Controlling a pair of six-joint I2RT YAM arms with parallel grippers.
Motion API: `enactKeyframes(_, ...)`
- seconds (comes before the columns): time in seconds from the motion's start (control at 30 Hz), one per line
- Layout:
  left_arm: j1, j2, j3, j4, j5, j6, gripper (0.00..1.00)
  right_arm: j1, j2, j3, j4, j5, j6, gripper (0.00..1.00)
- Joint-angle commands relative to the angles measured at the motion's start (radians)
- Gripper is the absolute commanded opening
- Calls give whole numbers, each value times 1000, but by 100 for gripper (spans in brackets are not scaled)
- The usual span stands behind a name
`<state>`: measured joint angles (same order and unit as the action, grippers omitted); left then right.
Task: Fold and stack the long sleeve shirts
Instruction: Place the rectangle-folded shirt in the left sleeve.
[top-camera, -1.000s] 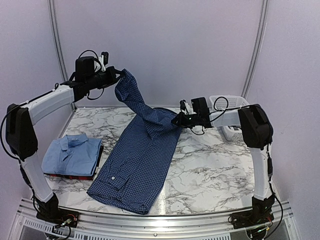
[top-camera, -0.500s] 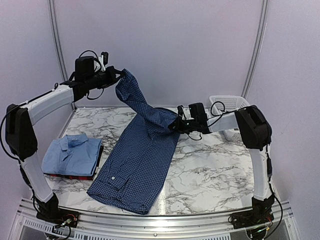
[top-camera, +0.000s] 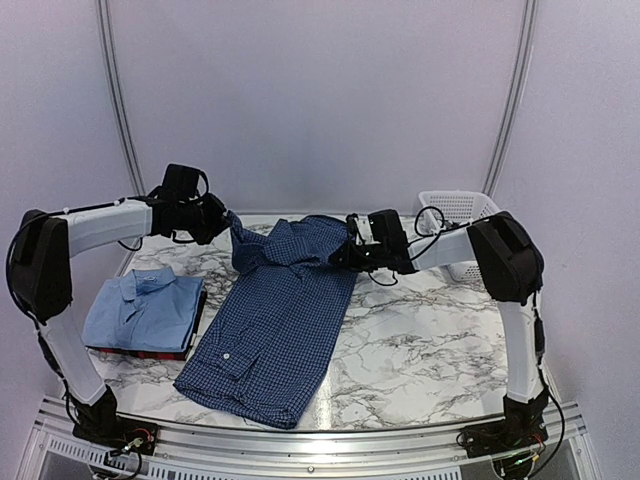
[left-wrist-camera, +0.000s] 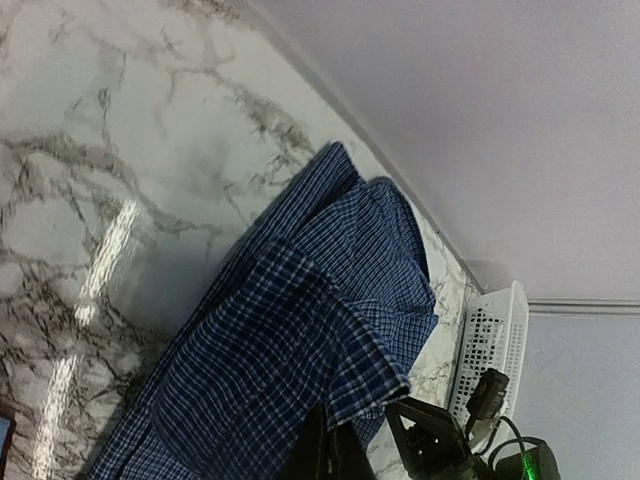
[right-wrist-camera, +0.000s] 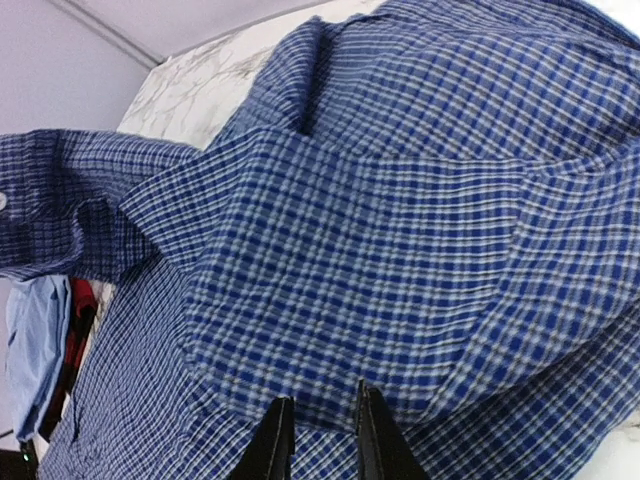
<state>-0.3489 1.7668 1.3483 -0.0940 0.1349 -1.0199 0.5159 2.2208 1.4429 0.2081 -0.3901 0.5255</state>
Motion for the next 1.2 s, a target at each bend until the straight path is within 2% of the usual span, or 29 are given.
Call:
enactKeyframes(0.0,-1,-56,-64,51,95,-208,0,77,-133,-23,29,84,-122,21)
enactKeyframes(0.23,-11,-105,-174,187,172,-334,0,206,-207,-20,29,103,-226,34)
enactKeyframes(0.4,-34,-116,-163,201,195,-351,0,290,-196,1,6,163,-281,46)
enactKeyframes(0.6,-59,-126,-150,203,214,-363,0,324,-161,49,-3,176,-305,60)
enactKeyframes(0.87,-80,-143,-140,208,234,-357,0,329,-109,95,-53,230,-311,58)
enactKeyframes(1.17,-97,-136,-112,198,263,-331,0,328,-119,79,-25,240,-368,54)
